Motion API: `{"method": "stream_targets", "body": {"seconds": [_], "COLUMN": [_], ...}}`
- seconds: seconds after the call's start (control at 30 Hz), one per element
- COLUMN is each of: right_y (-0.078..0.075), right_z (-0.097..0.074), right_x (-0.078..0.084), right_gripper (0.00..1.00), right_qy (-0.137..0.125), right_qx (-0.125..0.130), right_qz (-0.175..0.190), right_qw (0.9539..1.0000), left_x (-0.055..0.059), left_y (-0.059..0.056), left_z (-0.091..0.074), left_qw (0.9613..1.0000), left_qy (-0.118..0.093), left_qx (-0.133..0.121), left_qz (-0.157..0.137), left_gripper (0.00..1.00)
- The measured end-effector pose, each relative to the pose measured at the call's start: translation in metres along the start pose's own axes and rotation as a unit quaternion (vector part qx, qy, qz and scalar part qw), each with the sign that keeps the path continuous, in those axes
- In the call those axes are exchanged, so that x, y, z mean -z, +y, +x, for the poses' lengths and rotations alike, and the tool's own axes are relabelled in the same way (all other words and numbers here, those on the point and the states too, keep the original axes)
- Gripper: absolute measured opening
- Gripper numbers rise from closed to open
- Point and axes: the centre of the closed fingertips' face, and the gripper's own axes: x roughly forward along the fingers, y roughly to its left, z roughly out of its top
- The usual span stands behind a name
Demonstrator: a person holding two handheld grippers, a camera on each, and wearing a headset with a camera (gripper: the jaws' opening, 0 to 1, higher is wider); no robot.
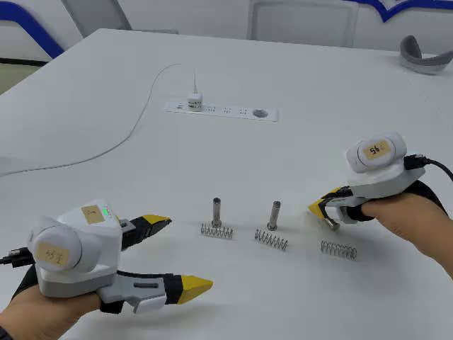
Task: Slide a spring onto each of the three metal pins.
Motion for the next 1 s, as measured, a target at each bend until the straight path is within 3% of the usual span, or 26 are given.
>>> {"method": "stream_targets", "body": {"seconds": [0.57,1.0], "right_y": [-0.0016,0.0017], "right_z": [0.0058,0.0009], "right_x": [0.0056,0.0046], "right_gripper": [0.13,0.1], "right_qy": [0.017,0.023], "right_qx": [0.006,0.012], "right_qz": [0.023,0.014], "right_qw": [0.9996,0.9996], "left_x": [0.0011,0.0014], "left_y": [0.0007,0.0022], "left_z": [-0.0013,-0.002], "left_qw": [1.0,1.0], "left_qy": [0.001,0.001], "left_qx": [-0.002,-0.004], "left_qz": [-0.002,-0.004], "left_gripper": [0.74,0.74]}}
